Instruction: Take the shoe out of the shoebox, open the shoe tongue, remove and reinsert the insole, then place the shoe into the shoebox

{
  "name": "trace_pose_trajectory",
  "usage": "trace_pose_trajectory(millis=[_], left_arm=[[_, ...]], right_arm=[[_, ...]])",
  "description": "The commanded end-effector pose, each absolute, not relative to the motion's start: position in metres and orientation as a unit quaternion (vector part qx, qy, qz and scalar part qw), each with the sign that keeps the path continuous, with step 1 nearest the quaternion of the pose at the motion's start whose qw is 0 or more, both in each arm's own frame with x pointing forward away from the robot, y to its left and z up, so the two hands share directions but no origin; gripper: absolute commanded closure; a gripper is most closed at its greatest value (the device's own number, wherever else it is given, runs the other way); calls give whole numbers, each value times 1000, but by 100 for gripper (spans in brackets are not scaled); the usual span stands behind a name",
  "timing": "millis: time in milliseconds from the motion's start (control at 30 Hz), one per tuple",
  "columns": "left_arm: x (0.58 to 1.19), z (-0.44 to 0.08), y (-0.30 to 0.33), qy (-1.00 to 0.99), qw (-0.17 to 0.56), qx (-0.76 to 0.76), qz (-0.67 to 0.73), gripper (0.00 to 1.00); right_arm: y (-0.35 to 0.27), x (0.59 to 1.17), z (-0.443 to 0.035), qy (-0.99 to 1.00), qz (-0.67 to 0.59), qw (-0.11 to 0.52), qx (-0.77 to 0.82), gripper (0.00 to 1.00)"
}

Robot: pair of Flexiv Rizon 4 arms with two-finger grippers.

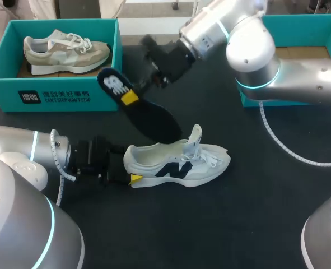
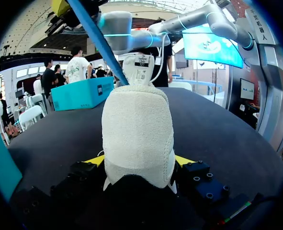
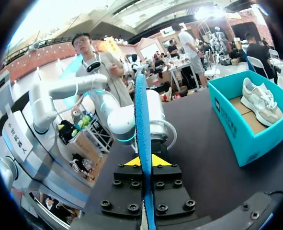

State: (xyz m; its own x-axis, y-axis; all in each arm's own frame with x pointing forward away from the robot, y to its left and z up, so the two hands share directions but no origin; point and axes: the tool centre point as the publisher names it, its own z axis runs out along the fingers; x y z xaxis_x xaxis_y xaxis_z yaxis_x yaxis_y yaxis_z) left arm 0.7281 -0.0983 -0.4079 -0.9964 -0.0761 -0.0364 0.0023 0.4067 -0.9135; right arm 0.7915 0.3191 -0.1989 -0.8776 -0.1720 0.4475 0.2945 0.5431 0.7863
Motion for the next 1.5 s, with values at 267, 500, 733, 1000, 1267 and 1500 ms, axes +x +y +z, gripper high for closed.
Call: trace_pose_trajectory(millis=[267,500,733,1000,1267,1500], left_arm=[[727,-412,-99,838,37,-22,-544,100],[727,-412,-99,838,37,-22,-544,100],[727,-412,-99,838,37,-22,-544,100],[727,-412,-99,838,37,-22,-544,100],[727,-412,-99,838,37,-22,-544,100],[727,-412,-99,838,37,-22,-544,100]], right_arm=[[282,775,-147,-793,-567,205,-94,100],[282,775,-147,-793,-567,205,-94,100],[282,775,-147,-793,-567,205,-94,100],[253,766,-122,-738,-612,211,-189,100],[242,745,-97,-708,-631,221,-228,100],[246,732,-83,-684,-649,224,-246,100]])
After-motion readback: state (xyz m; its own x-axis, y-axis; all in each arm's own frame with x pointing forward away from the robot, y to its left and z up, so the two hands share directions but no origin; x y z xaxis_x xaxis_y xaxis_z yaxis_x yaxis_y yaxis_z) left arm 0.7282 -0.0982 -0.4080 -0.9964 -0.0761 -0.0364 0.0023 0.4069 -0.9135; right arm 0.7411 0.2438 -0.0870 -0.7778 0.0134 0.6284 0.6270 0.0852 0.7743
